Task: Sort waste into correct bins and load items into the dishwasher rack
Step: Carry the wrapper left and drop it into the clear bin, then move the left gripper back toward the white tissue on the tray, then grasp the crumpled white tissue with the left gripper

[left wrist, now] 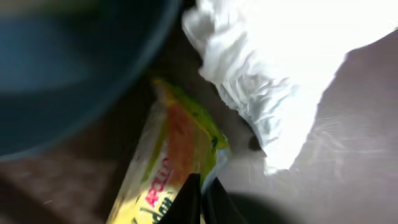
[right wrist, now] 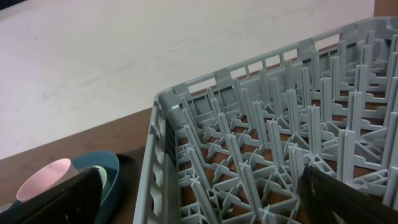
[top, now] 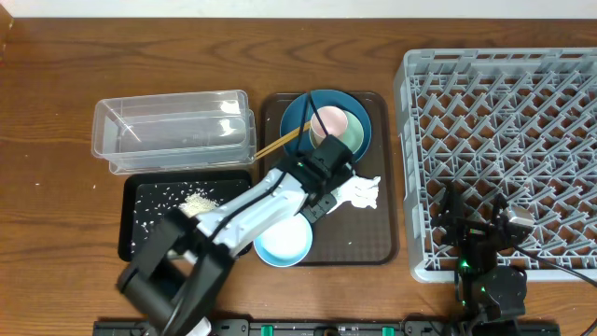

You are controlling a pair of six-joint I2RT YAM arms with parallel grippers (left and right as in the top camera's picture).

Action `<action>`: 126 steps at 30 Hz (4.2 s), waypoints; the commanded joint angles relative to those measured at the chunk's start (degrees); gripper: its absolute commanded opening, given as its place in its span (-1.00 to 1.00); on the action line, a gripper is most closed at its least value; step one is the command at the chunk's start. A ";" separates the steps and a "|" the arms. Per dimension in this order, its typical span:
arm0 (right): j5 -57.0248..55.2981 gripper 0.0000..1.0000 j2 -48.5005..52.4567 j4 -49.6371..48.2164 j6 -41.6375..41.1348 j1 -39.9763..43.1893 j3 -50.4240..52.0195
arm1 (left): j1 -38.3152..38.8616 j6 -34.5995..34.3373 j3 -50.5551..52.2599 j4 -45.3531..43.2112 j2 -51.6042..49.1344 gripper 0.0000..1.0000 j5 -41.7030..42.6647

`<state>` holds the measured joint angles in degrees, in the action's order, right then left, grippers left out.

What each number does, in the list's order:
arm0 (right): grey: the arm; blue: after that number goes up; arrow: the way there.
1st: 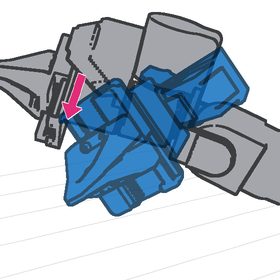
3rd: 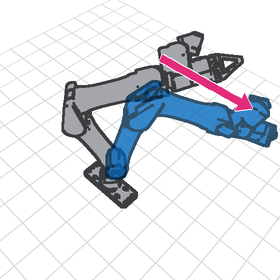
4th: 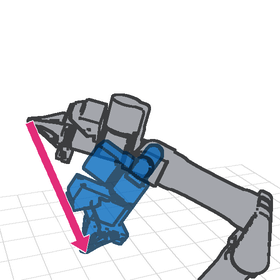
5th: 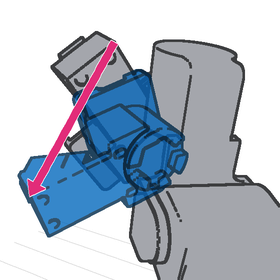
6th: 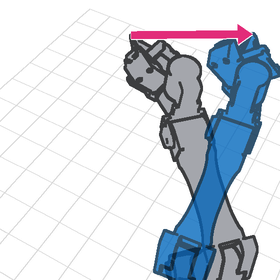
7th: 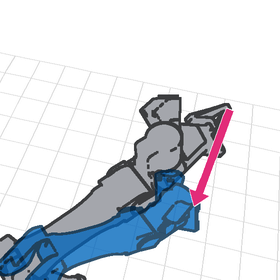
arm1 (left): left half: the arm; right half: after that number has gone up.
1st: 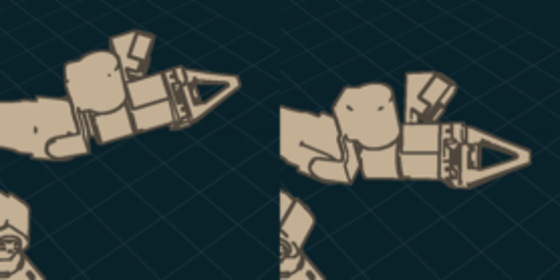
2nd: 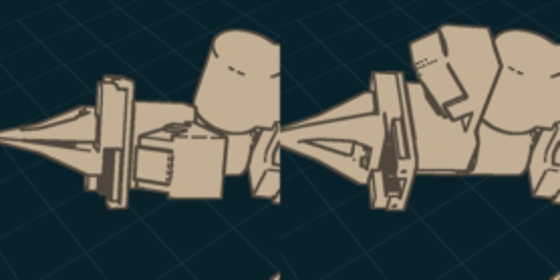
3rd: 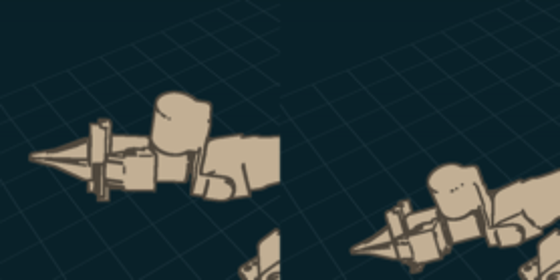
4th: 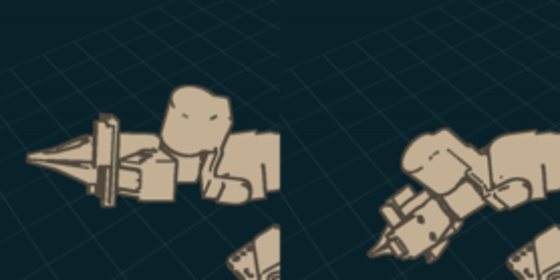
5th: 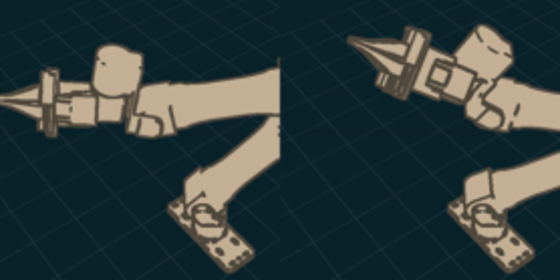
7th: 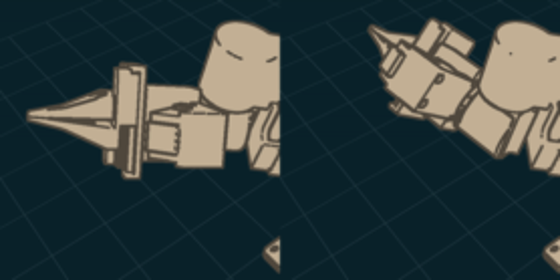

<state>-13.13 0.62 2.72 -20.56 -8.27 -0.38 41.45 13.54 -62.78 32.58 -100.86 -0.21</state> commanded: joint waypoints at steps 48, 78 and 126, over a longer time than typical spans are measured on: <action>-0.59 0.99 -0.31 0.26 0.28 0.33 0.07 | -30.91 -4.04 0.20 -18.32 11.39 0.10 -13.84; -0.57 0.98 -0.31 0.26 0.28 0.33 0.07 | 9.62 -40.46 0.20 -9.84 13.27 0.19 -4.66; -0.57 0.98 -0.24 0.26 0.28 0.33 0.07 | 10.25 -41.24 0.20 -12.20 0.59 -0.78 -8.09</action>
<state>-13.13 0.62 2.72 -20.56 -8.27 -0.38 51.64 -27.24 -62.54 19.49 -106.08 -8.25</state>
